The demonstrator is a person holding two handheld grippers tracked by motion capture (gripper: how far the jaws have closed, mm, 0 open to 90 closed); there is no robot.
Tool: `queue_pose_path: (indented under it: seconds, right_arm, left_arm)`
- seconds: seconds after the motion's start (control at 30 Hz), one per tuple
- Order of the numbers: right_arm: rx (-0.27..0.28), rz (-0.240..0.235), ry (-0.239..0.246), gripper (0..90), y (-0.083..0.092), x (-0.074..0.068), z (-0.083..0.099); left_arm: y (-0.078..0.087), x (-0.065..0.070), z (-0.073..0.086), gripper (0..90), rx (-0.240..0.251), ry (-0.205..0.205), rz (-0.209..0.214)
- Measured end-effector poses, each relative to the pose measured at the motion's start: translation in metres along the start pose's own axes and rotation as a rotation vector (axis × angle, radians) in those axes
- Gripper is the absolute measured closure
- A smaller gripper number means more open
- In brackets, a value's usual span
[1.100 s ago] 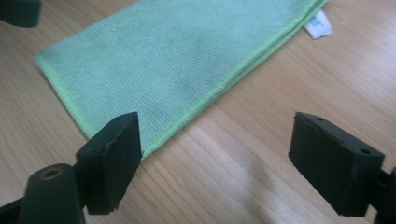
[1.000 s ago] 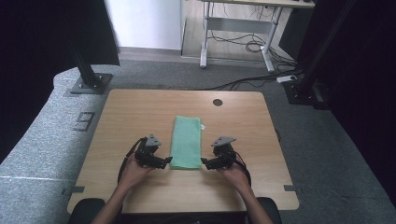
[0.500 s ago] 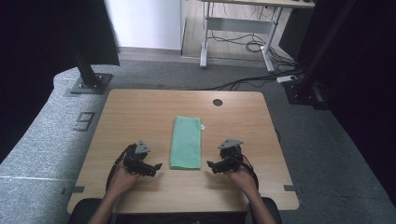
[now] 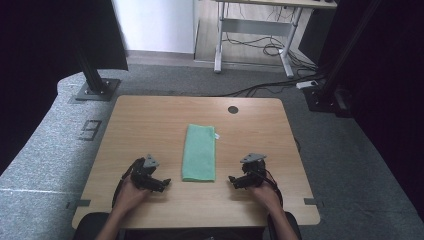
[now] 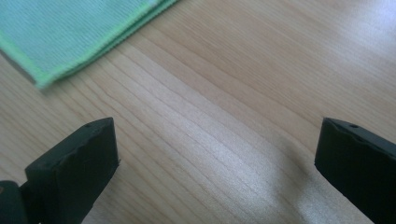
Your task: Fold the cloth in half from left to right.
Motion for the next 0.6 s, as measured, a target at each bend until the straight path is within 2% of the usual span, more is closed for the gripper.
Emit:
queue_pose_path:
  seconds: [0.13,0.23,0.6]
  right_arm:
    - [0.000,0.006,-0.004,0.0,-0.0037,0.0023,0.0044]
    - [0.012,-0.006,-0.022,0.0,-0.0046,0.0029,0.0056]
    - [0.031,-0.011,-0.022,0.0,-0.0054,0.0041,0.0064]
  left_arm:
    - [-0.0006,-0.0013,0.0005,0.0,-0.002,0.009,0.004]
    - [-0.0008,-0.0015,0.0005,0.0,-0.004,0.012,0.004]
    - [-0.0011,-0.0017,0.0005,0.0,-0.004,0.017,0.007]
Point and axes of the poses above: each handheld gripper's, and its own axes: y roughly backward along the jaws, z roughly out of its underside, x roughly to its right, the point moved 6 cm from there along -y, roughly forward along the jaws, and after that the axes turned 1 degree about y, right-handed, at the moved point
